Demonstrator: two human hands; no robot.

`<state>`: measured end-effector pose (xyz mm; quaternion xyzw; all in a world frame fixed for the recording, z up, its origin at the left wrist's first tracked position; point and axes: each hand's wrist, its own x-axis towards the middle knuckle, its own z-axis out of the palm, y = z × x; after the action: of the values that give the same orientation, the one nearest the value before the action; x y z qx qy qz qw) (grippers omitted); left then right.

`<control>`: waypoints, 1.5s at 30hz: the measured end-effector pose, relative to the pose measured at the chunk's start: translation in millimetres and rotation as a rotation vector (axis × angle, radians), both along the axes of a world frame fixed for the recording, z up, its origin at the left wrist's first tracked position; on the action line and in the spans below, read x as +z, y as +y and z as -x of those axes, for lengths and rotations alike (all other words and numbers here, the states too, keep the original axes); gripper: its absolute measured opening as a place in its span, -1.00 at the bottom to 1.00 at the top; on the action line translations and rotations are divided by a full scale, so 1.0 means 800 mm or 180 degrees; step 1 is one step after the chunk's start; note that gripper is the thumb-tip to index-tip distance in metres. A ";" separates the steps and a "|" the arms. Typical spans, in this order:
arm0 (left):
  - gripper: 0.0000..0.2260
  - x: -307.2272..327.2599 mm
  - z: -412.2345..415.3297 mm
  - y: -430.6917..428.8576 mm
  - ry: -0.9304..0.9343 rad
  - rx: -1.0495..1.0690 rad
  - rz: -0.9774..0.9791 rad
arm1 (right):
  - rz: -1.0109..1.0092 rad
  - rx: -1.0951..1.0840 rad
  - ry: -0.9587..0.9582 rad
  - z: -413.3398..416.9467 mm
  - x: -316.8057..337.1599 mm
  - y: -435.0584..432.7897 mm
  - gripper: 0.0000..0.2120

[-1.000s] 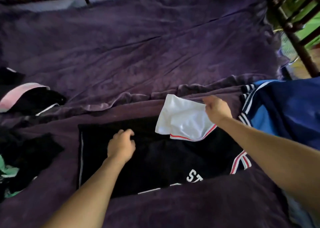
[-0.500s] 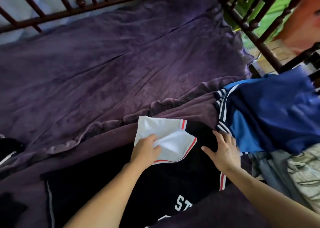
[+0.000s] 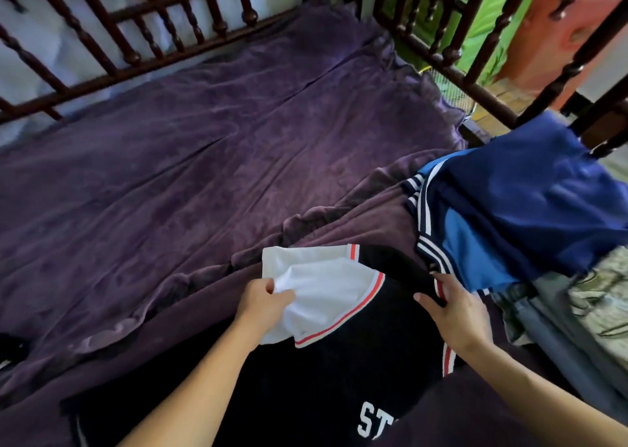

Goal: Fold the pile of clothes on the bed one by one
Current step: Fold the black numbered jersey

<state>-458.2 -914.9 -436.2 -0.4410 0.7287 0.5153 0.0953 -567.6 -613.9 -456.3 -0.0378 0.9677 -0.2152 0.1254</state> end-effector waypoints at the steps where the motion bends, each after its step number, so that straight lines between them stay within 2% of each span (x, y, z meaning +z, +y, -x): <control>1: -0.78 0.000 -0.002 0.000 0.0289 0.0260 0.0141 | 0.0188 0.0074 0.0241 0.001 0.003 -0.001 -0.55; 2: -0.83 -0.003 -0.004 -0.004 0.0452 0.0383 0.0379 | 0.0347 0.0173 0.0482 0.006 0.007 -0.005 -0.61; 4: -0.85 -0.011 -0.008 -0.011 0.0218 0.0251 0.0979 | 0.0396 0.0341 0.0678 0.017 0.013 -0.020 -0.63; 5: -0.74 -0.017 -0.007 -0.015 -0.0086 0.0097 0.1146 | 0.0322 0.0349 0.0557 0.024 0.014 -0.027 -0.57; 6: -0.54 -0.024 -0.005 -0.018 -0.0344 0.0077 0.1088 | 0.0265 0.0283 0.0289 0.029 0.012 -0.032 -0.46; 7: -0.35 -0.030 0.000 -0.021 -0.0487 0.0162 0.0899 | 0.0256 0.0168 -0.0044 0.034 0.008 -0.036 -0.36; 8: -0.25 -0.033 0.009 -0.023 -0.0473 0.0268 0.0703 | 0.0288 0.0077 -0.0321 0.037 0.004 -0.038 -0.31; 9: -0.31 -0.033 0.020 -0.022 -0.0329 0.0282 0.0545 | 0.0346 0.0042 -0.0506 0.037 0.000 -0.039 -0.34; 11: -0.77 -0.029 0.044 -0.020 0.0137 0.0045 0.0672 | 0.0526 0.0013 -0.0537 0.035 -0.004 -0.036 -0.62; 13: -0.73 -0.016 0.070 -0.018 0.0626 -0.0201 0.1258 | 0.0417 -0.0071 -0.0230 0.032 -0.002 -0.023 -0.82; 15: -0.89 -0.003 0.093 -0.025 0.0912 -0.0405 0.1387 | 0.0080 -0.0135 -0.0143 0.033 0.004 -0.007 -0.83; 16: -0.78 0.001 0.100 -0.030 0.0851 -0.0528 0.1286 | -0.0223 -0.0066 -0.0225 0.034 0.007 -0.002 -0.79; 17: -0.59 0.000 0.100 -0.037 0.0673 -0.0618 0.1186 | -0.0606 0.0112 -0.0263 0.032 0.010 0.000 -0.69; 19: -0.37 -0.003 0.087 -0.049 0.0230 -0.0463 0.1010 | -0.1015 0.0612 0.0261 0.027 0.013 -0.008 -0.52; 21: -0.24 -0.012 0.065 -0.057 -0.0070 -0.0201 0.0660 | -0.0723 0.1038 0.1071 0.025 0.022 -0.037 -0.43; 22: -0.18 -0.016 0.056 -0.058 -0.0136 -0.0109 0.0397 | -0.0490 0.1188 0.1247 0.029 0.025 -0.057 -0.41; 24: -0.10 -0.032 0.046 -0.056 -0.0184 0.0041 -0.0018 | -0.0237 0.1409 0.0887 0.048 0.028 -0.105 -0.35; 26: -0.17 -0.047 0.046 -0.050 -0.0196 0.0048 -0.0043 | -0.0255 0.1445 0.0135 0.073 0.017 -0.153 -0.26; 27: -0.33 -0.052 0.051 -0.044 -0.0150 0.0019 0.0047 | -0.0313 0.1398 -0.0212 0.084 0.011 -0.173 -0.26; 29: -0.72 -0.047 0.057 -0.027 0.0153 -0.0085 0.0403 | -0.0226 0.1245 -0.0497 0.098 0.004 -0.195 -0.44; 32: -0.82 -0.026 0.037 0.005 0.1020 -0.0612 0.1699 | 0.0225 0.1363 0.0401 0.083 0.008 -0.172 -0.78; 33: -0.81 -0.020 0.021 0.017 0.1288 -0.0960 0.2066 | 0.0326 0.1544 0.0687 0.072 0.009 -0.151 -0.80; 35: -0.76 -0.013 -0.018 0.042 0.1444 -0.1911 0.2450 | 0.0311 0.1854 0.0931 0.047 0.006 -0.097 -0.72; 37: -0.72 -0.016 -0.057 0.062 0.1341 -0.2678 0.2455 | 0.0214 0.1614 0.0829 0.032 0.001 -0.042 -0.69; 38: -0.71 -0.020 -0.072 0.069 0.1282 -0.2811 0.2392 | 0.0209 0.1310 0.0737 0.028 0.000 -0.022 -0.69; 41: -0.68 -0.037 -0.088 0.083 0.0938 -0.2615 0.2067 | 0.0578 0.0184 0.0262 0.026 0.000 -0.003 -0.81; 43: -0.59 -0.050 -0.084 0.096 0.0373 -0.2836 0.1903 | 0.0453 -0.0165 -0.0128 0.028 -0.006 -0.013 -0.49; 45: -0.50 -0.070 -0.079 0.109 -0.0058 -0.3086 0.1719 | 0.0089 -0.0179 -0.0364 0.033 -0.014 -0.022 -0.22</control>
<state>-395.1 -828.0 -492.2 -0.0683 0.9535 0.2035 0.2114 -593.8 -631.9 -467.6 0.0000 0.9566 -0.2339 0.1739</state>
